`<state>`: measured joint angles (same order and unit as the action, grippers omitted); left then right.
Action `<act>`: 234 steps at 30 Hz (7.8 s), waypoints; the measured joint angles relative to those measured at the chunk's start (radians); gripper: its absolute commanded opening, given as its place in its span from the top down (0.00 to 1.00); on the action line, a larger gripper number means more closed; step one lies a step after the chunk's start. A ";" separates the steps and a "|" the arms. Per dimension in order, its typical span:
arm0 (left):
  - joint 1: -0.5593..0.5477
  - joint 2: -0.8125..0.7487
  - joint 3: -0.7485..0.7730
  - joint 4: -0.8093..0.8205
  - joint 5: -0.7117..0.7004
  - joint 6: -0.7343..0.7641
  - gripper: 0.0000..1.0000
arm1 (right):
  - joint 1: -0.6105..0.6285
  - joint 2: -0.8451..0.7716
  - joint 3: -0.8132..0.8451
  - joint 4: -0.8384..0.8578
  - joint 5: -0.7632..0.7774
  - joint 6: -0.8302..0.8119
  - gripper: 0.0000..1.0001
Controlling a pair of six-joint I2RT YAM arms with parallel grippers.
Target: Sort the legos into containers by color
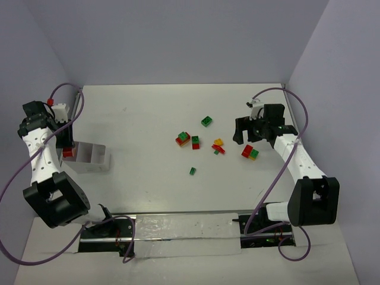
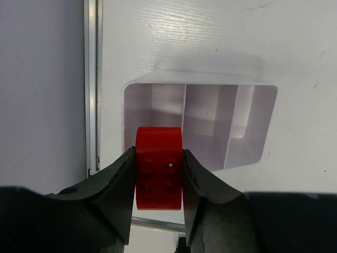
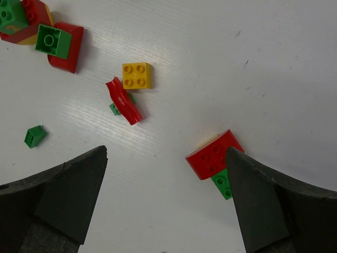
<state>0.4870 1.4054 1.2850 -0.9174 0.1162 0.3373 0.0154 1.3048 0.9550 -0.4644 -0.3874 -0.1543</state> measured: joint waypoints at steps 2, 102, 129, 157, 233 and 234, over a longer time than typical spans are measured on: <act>0.000 0.001 0.000 0.001 -0.002 -0.004 0.50 | 0.000 0.001 0.000 0.000 0.000 0.000 0.00; -1.135 0.708 0.487 0.173 0.021 -0.177 0.42 | 0.046 0.196 0.256 -0.210 0.046 -0.254 0.00; -1.134 0.749 0.488 0.170 -0.060 -0.170 0.14 | 0.046 0.225 0.305 -0.209 0.034 -0.232 0.00; -1.124 0.819 0.502 0.185 -0.094 -0.212 0.22 | 0.070 0.272 0.371 -0.208 -0.007 -0.112 0.00; -1.163 0.351 0.189 0.612 0.082 -0.008 0.01 | 0.248 0.623 0.652 -0.051 -0.636 0.383 1.00; -1.157 0.351 0.198 0.600 0.091 -0.022 0.01 | 0.248 0.623 0.655 -0.055 -0.636 0.375 1.00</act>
<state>-0.6699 1.7563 1.4831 -0.3175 0.2071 0.3150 0.2634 1.9282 1.6103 -0.5196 -1.0230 0.2207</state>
